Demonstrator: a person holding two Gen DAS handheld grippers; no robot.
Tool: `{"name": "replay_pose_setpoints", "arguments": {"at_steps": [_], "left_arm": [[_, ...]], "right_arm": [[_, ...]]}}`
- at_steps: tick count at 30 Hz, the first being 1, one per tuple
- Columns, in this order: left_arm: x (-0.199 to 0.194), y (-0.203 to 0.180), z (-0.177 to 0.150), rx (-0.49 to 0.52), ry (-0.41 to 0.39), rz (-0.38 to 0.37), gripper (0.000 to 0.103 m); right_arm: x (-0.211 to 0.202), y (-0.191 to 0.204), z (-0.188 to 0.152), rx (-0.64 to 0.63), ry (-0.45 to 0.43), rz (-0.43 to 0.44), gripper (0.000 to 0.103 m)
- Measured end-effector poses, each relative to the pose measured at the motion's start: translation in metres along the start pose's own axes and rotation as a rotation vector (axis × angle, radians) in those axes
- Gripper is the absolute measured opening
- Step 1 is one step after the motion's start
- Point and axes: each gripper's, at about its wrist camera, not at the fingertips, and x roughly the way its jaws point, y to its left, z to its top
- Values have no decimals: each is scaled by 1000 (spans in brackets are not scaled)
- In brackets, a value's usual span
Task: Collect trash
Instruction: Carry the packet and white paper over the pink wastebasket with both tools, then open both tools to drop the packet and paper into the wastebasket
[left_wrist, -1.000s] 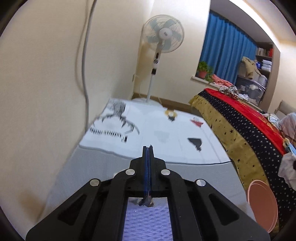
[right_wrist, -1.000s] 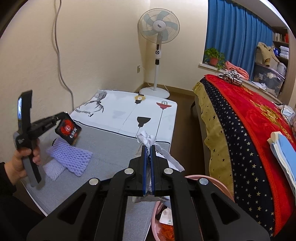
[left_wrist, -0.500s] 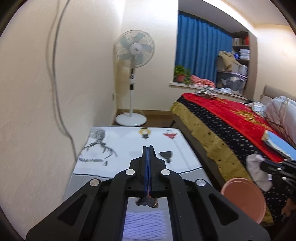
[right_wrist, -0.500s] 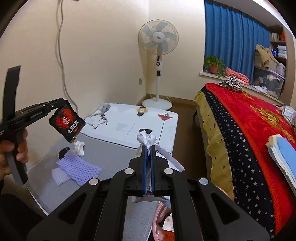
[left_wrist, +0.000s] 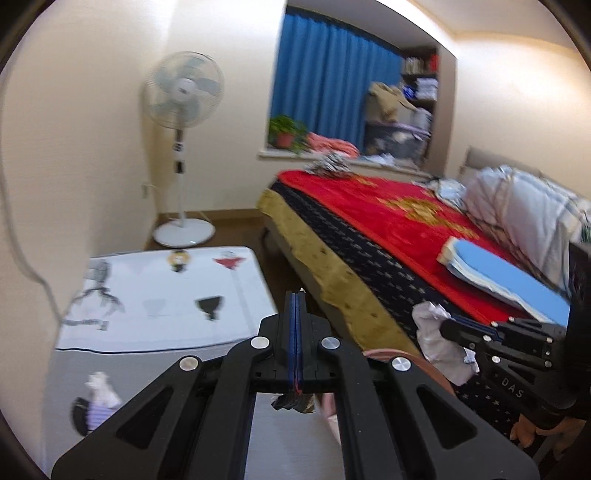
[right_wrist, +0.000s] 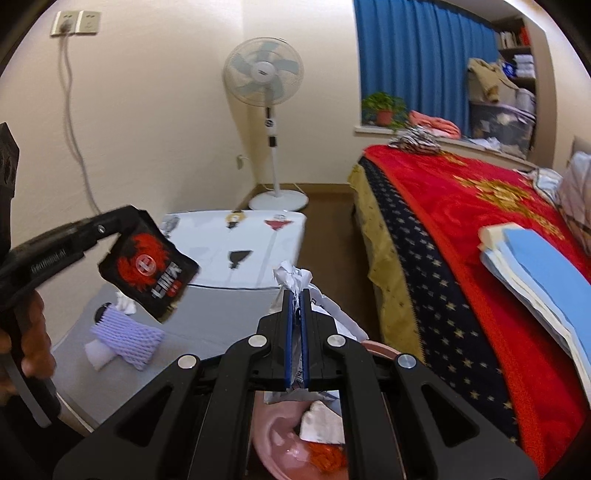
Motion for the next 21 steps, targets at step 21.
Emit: {"name": "replay_pose_setpoints", "arguments": {"at_steps": [21], "left_arm": [[87,-72,-42,-20,197,-139,0]], "right_arm": [[27,-68,-25,121,187,-132,7]]}}
